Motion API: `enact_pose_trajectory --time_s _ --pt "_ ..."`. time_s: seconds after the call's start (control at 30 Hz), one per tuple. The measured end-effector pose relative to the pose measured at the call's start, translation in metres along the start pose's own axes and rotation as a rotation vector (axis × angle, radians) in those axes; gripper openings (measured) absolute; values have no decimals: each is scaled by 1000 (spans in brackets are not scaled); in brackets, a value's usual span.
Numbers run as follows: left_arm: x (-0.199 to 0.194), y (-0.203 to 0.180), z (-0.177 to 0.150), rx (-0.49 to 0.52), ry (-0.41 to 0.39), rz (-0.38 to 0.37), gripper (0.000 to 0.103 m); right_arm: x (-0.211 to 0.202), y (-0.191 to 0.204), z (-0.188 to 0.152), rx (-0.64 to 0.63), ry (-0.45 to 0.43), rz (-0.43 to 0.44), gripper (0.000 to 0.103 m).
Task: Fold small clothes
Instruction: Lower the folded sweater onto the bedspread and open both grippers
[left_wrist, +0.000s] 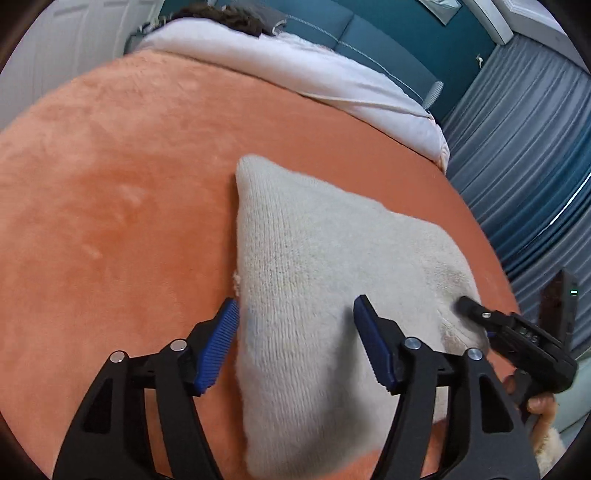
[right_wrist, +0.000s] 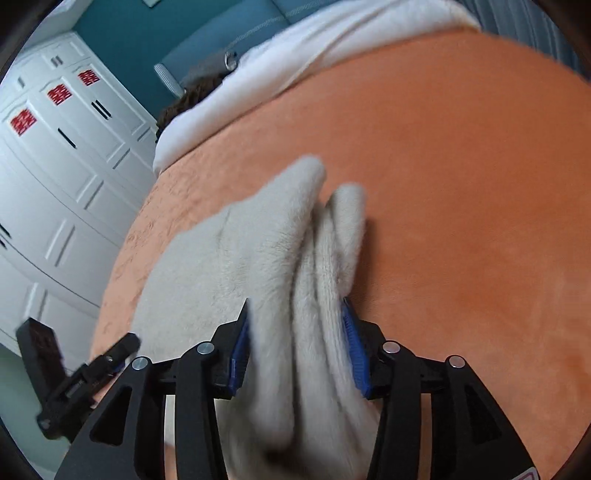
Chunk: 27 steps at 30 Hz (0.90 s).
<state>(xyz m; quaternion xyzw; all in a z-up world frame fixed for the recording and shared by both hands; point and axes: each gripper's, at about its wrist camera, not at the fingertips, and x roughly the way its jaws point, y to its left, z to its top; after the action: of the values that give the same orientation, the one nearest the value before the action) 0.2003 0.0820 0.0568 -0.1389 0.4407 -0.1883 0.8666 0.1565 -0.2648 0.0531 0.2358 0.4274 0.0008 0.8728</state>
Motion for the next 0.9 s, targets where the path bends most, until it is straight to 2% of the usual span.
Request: enact_pose_trajectory --time_s 0.03,0.07,0.13,0.17,0.2,0.23,0.3,0.33,0.4,0.43,0.5,0.57,0.63,0.67,0.73,0.83,0.9 --pt "-15 -9 -2 48 -22 30 67 -21 7 -8 -47 -39 -36 46" --pt "-25 -17 -6 86 -40 68 76 -33 17 -14 -80 -54 -67 47" --pt "-39 -30 -13 125 -50 128 78 -53 29 -28 -127 -87 -82 45" --pt "-42 -33 -16 125 -44 125 78 -59 35 -34 -142 -80 -45 33" --pt "-43 -38 -21 118 -31 131 78 -57 43 -36 -155 -59 -15 17" --pt "-38 -42 -26 118 -7 158 78 -51 48 -38 -180 -30 -4 11" --pt "-22 -42 -34 134 37 230 77 -26 46 -47 -242 34 -72 0" --pt "-12 -39 -40 135 74 269 76 -9 32 -49 -227 81 -119 0" --pt "3 -30 -49 103 148 293 75 1 0 -48 -144 110 -110 0" --pt "6 -25 -52 81 157 282 75 -2 -8 -46 -103 113 -93 0" --pt "5 -21 -54 62 145 284 75 -17 -3 -40 -76 107 -68 0" --pt "6 -21 -55 76 139 300 76 -29 14 -40 -153 69 -72 0" --pt "8 -23 -56 77 142 306 76 -13 12 -42 -178 109 -134 0" --pt "7 -25 -56 77 146 307 76 -2 0 -45 -154 132 -138 0" --pt "4 -29 -57 90 145 326 76 -7 -4 -43 -116 119 -116 0" --pt "-7 -39 -58 140 124 348 75 -41 12 -42 -147 62 -136 0" --pt "-16 -50 -63 167 112 357 77 -66 23 -52 -189 18 -164 4"
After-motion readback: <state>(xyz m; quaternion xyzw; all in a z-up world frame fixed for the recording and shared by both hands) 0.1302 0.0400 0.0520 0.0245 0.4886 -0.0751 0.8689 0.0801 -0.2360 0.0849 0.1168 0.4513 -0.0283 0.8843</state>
